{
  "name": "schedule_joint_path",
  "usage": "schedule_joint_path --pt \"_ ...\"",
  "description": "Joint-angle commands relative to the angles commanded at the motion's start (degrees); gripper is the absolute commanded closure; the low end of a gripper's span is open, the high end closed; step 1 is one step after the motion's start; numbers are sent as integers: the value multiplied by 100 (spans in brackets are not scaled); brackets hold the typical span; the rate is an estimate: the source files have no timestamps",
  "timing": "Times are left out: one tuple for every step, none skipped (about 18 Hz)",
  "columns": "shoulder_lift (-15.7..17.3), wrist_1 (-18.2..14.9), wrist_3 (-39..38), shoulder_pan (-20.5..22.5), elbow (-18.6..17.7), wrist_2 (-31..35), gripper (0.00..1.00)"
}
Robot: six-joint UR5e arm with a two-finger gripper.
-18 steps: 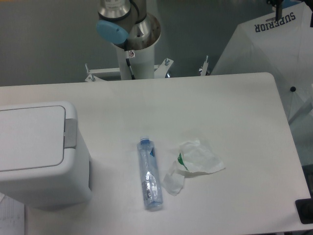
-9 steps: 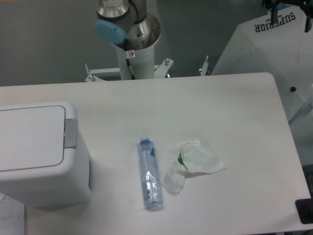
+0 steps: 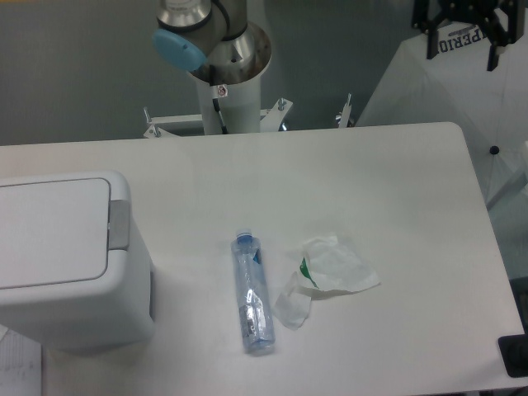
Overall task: Open the trash can
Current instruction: 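Move the open gripper across the table toward the white trash can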
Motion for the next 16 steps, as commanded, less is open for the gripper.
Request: schedule_joint_path --pt "9 9 -185 -18 -17 35 0" --pt "61 18 -343 -27 -61 35 0" --pt "79 35 -484 -62 -105 35 0" --pt "79 35 -590 -80 -123 27 0" --pt "79 44 -669 -97 -132 27 0" --pt "79 35 -731 -141 -132 27 0" --pt "79 35 -810 -176 -141 9 0" --pt "79 35 -958 -194 -141 -26 0" --pt "79 35 -1160 -290 -141 -78 0" --pt "79 44 -1397 -412 -141 -140 0" --pt "70 88 -1669 -501 -149 -149 0" --pt "70 192 -1933 -563 -167 -149 0" --pt "70 298 -2196 -641 -184 -149 0" --pt "70 343 -2469 -738 -185 -141 0" --pt "70 352 -2724 -852 -176 -140 0" --pt "62 360 -2987 -966 -176 -149 0"
